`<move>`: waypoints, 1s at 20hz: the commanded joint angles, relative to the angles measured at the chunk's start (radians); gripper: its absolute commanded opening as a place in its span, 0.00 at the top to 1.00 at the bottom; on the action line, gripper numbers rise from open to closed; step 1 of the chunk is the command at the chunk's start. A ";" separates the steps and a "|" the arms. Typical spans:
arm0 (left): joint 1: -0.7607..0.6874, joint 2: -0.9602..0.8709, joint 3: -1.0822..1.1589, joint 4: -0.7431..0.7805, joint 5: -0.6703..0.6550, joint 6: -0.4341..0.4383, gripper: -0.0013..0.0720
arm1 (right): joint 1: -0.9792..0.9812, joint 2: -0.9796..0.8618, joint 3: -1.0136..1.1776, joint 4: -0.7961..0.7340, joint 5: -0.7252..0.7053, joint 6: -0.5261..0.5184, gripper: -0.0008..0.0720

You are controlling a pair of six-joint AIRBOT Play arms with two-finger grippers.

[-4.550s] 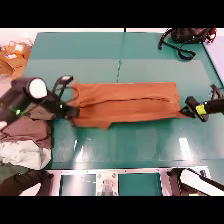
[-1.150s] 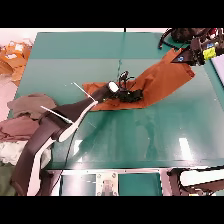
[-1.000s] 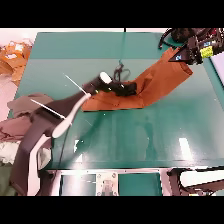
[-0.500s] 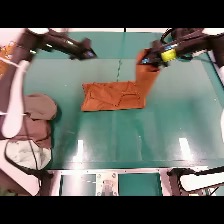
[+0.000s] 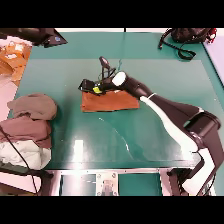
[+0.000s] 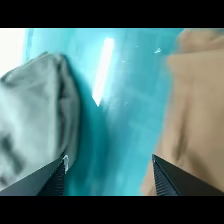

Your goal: Fold the shirts.

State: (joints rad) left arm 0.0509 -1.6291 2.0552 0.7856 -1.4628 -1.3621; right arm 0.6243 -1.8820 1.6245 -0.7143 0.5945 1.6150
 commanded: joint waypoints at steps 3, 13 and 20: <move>0.009 0.008 -0.001 0.028 -0.021 0.011 0.94 | -0.155 0.031 -0.003 -0.002 0.098 -0.003 0.18; 0.009 0.008 -0.001 0.100 -0.023 0.001 0.94 | -0.761 0.081 -0.117 -0.167 0.637 -0.198 0.18; 0.009 0.008 -0.001 0.357 -0.028 0.002 0.94 | -0.577 -0.068 -0.166 0.058 0.604 -0.324 0.18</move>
State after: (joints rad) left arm 0.0593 -1.6215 2.0544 1.0195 -1.4876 -1.3594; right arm -0.0196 -1.8965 1.4696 -0.7361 1.2026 1.3460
